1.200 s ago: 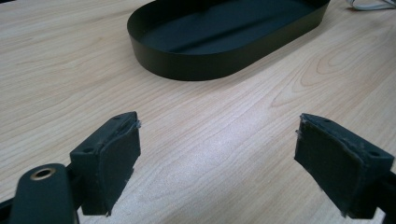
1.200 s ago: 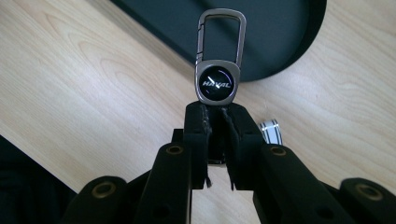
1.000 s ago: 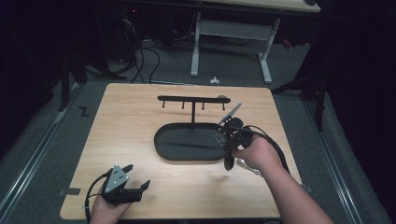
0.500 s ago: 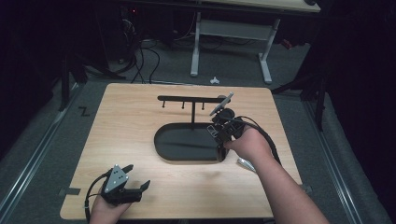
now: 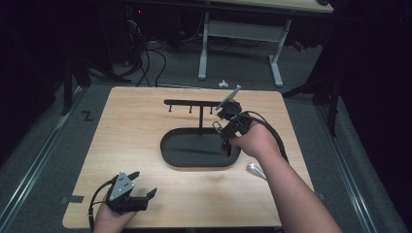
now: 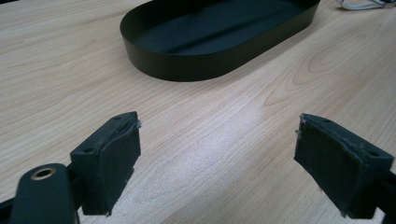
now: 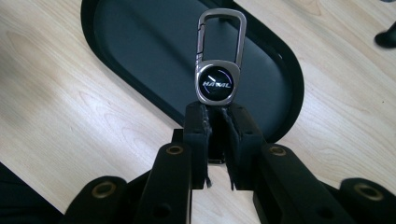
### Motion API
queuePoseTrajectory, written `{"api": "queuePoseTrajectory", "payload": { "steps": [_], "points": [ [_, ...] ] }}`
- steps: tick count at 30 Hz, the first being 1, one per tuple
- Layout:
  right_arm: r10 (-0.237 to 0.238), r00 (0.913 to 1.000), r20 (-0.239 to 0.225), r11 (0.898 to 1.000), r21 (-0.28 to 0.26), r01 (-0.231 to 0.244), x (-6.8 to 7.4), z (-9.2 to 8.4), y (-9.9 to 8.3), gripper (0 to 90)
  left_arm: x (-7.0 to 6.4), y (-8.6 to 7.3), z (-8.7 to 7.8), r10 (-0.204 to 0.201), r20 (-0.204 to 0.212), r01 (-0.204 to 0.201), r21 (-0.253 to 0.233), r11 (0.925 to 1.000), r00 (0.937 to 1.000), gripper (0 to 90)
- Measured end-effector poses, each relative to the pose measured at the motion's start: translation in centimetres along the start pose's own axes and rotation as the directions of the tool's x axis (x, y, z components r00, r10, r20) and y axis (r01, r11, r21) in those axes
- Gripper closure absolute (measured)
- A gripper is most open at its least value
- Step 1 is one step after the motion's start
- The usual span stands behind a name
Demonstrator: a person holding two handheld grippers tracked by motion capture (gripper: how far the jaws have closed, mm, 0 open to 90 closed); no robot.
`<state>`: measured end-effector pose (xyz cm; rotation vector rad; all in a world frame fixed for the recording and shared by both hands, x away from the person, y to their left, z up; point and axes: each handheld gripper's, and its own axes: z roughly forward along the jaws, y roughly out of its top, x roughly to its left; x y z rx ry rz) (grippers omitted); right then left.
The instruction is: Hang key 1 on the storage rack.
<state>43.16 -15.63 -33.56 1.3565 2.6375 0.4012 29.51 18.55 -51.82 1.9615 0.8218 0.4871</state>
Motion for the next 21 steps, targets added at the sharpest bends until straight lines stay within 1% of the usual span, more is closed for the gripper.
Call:
{"api": "queuePoseTrajectory", "payload": {
  "steps": [2, 3, 5, 8, 11, 17, 18, 19, 20, 21],
  "points": [
    [-0.004, 1.0, 0.003, 1.0, -0.005, 0.004, -0.2, -0.1, 0.3, 80.6, 0.0, 0.0, 0.0, 0.001, 0.003, -0.001, 0.002, 1.0, 1.0, 14.8],
    [0.004, 1.0, 0.005, 1.0, -0.005, -0.004, -0.2, -0.1, 0.5, 80.6, 0.0, 0.0, 0.0, 0.001, 0.003, -0.001, 0.001, 1.0, 1.0, 14.8],
    [0.004, 0.9999, 0.009, 1.0, -0.012, -0.004, -0.3, -0.3, 1.1, 80.6, 0.0, 0.0, 0.0, 0.001, 0.002, -0.001, -0.001, 1.0, 1.0, 14.8],
    [-0.002, 0.9999, 0.017, 1.0, -0.023, 0.002, -0.3, -0.5, 1.8, 80.6, 0.0, 0.0, 0.0, 0.001, 0.002, -0.001, 0.0, 1.0, 1.0, 14.8],
    [0.009, 0.9998, 0.016, 0.999, -0.032, -0.008, -0.2, -0.6, 2.4, 80.6, 0.0, 0.0, -0.1, 0.001, 0.003, -0.001, -0.001, 1.0, 1.0, 14.8],
    [0.009, 0.9996, 0.028, 0.999, -0.042, -0.008, -0.3, -0.1, 3.3, 80.6, 0.0, 0.0, -0.1, 0.006, 0.005, -0.006, 0.0, 1.0, 1.0, 14.8],
    [0.022, 0.9993, 0.031, 0.999, -0.037, -0.021, -0.3, 0.0, 3.4, 80.6, 0.0, 0.0, -0.1, 0.006, 0.005, -0.006, 0.0, 1.0, 1.0, 14.8],
    [0.014, 0.9992, 0.037, 0.999, -0.038, -0.013, -0.4, 0.1, 3.5, 80.6, 0.0, 0.0, -0.1, 0.006, 0.005, -0.006, 0.0, 1.0, 1.0, 14.8],
    [0.032, 0.9985, 0.044, 0.999, -0.033, -0.031, -0.4, 0.4, 3.6, 80.6, 0.0, 0.0, -0.1, 0.006, 0.005, -0.006, 0.001, 1.0, 1.0, 14.8],
    [0.029, 0.9985, 0.046, 0.999, -0.034, -0.027, -0.5, 0.5, 3.6, 80.6, 0.0, 0.0, -0.1, 0.006, 0.006, -0.006, 0.001, 1.0, 1.0, 14.8]
  ]
}}
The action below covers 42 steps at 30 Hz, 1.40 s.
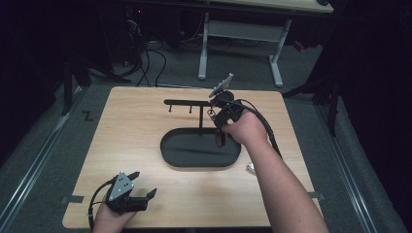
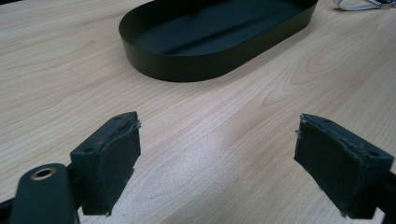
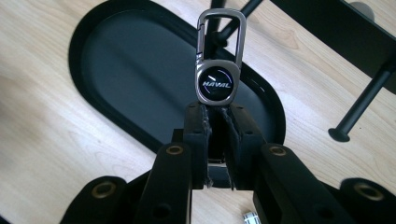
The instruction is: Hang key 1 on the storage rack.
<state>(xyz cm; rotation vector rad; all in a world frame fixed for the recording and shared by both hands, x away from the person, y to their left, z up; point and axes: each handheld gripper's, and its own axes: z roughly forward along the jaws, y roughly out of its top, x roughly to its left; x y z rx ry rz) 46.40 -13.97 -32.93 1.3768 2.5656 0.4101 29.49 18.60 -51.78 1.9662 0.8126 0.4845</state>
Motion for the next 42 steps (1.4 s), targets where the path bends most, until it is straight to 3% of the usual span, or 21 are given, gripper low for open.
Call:
{"api": "queuePoseTrajectory", "payload": {
  "steps": [19, 30, 42],
  "points": [
    [0.034, 0.9992, 0.02, 0.999, -0.009, -0.033, -0.3, 2.5, 0.9, 80.0, -0.1, 0.0, 0.2, 0.005, 0.004, -0.005, 0.002, 1.0, 1.0, 14.8],
    [0.041, 0.9991, 0.01, 0.999, -0.019, -0.04, -0.3, 2.4, 0.7, 78.8, -0.1, 0.0, 0.3, 0.009, 0.009, -0.009, 0.012, 0.9999, 0.9999, 15.0],
    [0.033, 0.9994, -0.001, 0.999, -0.016, -0.033, -0.7, 1.8, -2.3, 74.5, -0.3, 0.0, 0.6, 0.015, 0.015, -0.015, 0.026, 0.9996, 0.9998, 15.1]
  ]
}}
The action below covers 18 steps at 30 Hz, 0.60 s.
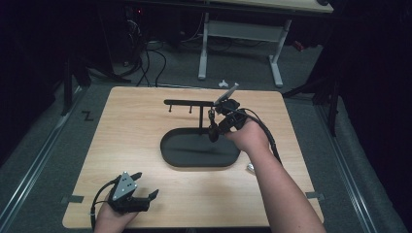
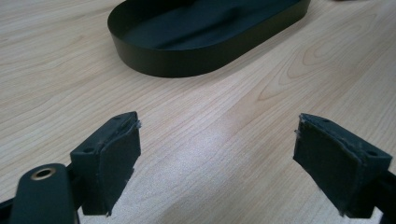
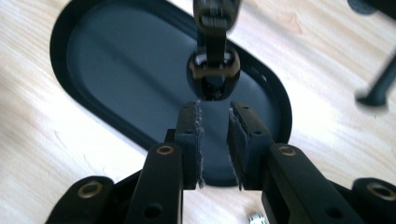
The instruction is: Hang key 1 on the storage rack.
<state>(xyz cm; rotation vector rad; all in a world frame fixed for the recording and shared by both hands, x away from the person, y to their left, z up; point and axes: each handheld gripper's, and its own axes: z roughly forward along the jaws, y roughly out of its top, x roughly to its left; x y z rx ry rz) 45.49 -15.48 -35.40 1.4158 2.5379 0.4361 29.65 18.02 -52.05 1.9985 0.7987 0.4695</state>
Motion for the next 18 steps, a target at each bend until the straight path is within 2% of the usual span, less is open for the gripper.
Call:
{"api": "queuePoseTrajectory", "payload": {
  "steps": [8, 18],
  "points": [
    [0.02, 0.9998, -0.009, 1.0, 0.004, -0.02, -0.9, -0.1, -4.0, 71.7, -0.2, 0.0, 0.2, 0.005, 0.005, -0.005, 0.005, 1.0, 1.0, 15.2],
    [0.057, 0.9983, -0.012, 0.998, 0.041, -0.057, -2.8, 1.7, -9.7, 69.2, -0.3, 0.0, 0.3, 0.007, 0.004, -0.007, 0.008, 0.9999, 1.0, 15.2]
  ]
}}
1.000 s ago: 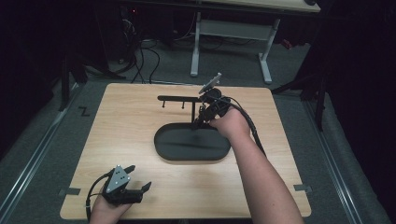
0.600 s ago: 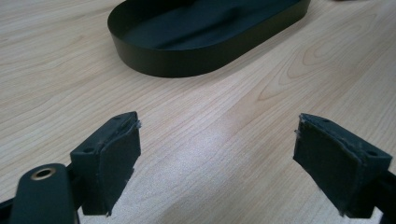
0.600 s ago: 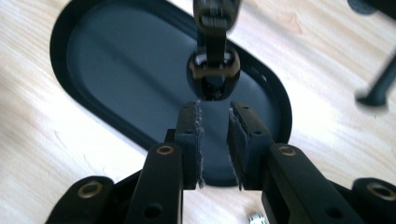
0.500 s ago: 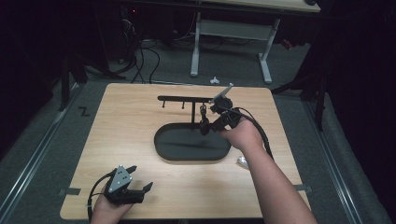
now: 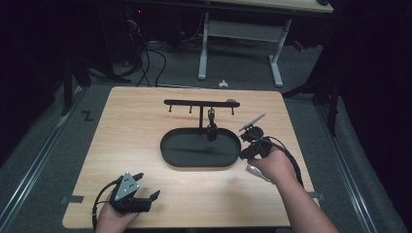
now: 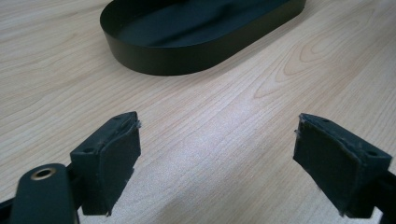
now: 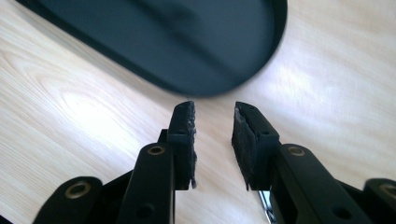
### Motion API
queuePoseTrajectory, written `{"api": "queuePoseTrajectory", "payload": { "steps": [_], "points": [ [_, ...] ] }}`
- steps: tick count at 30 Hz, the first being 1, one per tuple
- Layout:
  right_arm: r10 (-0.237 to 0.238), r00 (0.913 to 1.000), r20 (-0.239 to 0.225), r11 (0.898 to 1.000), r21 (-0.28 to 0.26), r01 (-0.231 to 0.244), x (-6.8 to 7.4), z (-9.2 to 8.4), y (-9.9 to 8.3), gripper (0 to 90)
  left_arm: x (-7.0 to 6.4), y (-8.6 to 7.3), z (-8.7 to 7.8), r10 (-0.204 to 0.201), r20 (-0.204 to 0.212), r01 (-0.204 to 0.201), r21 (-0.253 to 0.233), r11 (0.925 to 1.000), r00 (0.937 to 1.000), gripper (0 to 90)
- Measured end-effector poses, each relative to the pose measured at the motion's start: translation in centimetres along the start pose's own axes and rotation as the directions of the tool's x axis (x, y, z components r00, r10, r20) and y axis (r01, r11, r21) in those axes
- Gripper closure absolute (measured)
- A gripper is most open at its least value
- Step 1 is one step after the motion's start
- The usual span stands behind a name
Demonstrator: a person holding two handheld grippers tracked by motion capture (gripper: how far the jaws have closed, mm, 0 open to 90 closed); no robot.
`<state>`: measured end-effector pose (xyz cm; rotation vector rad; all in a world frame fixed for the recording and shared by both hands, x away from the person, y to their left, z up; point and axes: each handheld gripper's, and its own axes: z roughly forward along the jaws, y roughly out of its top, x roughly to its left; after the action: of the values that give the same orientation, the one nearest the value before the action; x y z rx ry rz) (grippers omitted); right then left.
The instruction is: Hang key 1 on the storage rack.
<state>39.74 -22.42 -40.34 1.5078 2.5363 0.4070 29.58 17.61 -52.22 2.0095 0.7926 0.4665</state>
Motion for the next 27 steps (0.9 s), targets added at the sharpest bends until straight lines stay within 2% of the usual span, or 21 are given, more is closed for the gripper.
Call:
{"api": "queuePoseTrajectory", "payload": {
  "steps": [2, 9, 15, 21, 27],
  "points": [
    [0.004, 0.9999, 0.012, 1.0, 0.008, -0.004, -0.5, 0.4, -1.1, 68.3, 0.0, 0.0, 0.0, 0.001, 0.0, -0.001, 0.001, 1.0, 1.0, 15.2],
    [0.061, 0.9977, 0.032, 0.997, 0.043, -0.062, -2.7, 1.7, -4.6, 65.7, -0.1, 0.0, 0.1, 0.005, 0.004, -0.005, 0.007, 1.0, 1.0, 15.2],
    [0.118, 0.9909, 0.064, 0.99, 0.063, -0.122, -4.7, 2.6, -7.0, 64.1, -0.1, 0.0, 0.2, 0.005, 0.003, -0.005, 0.006, 1.0, 1.0, 15.2],
    [0.175, 0.9805, 0.089, 0.98, 0.079, -0.182, -6.3, 3.6, -8.6, 61.8, -0.1, 0.0, 0.2, 0.006, 0.004, -0.006, 0.006, 1.0, 1.0, 15.2],
    [0.206, 0.974, 0.093, 0.974, 0.08, -0.214, -7.1, 4.3, -9.4, 61.0, -0.1, 0.0, 0.2, 0.007, 0.007, -0.008, 0.01, 0.9999, 0.9999, 15.2]
  ]
}}
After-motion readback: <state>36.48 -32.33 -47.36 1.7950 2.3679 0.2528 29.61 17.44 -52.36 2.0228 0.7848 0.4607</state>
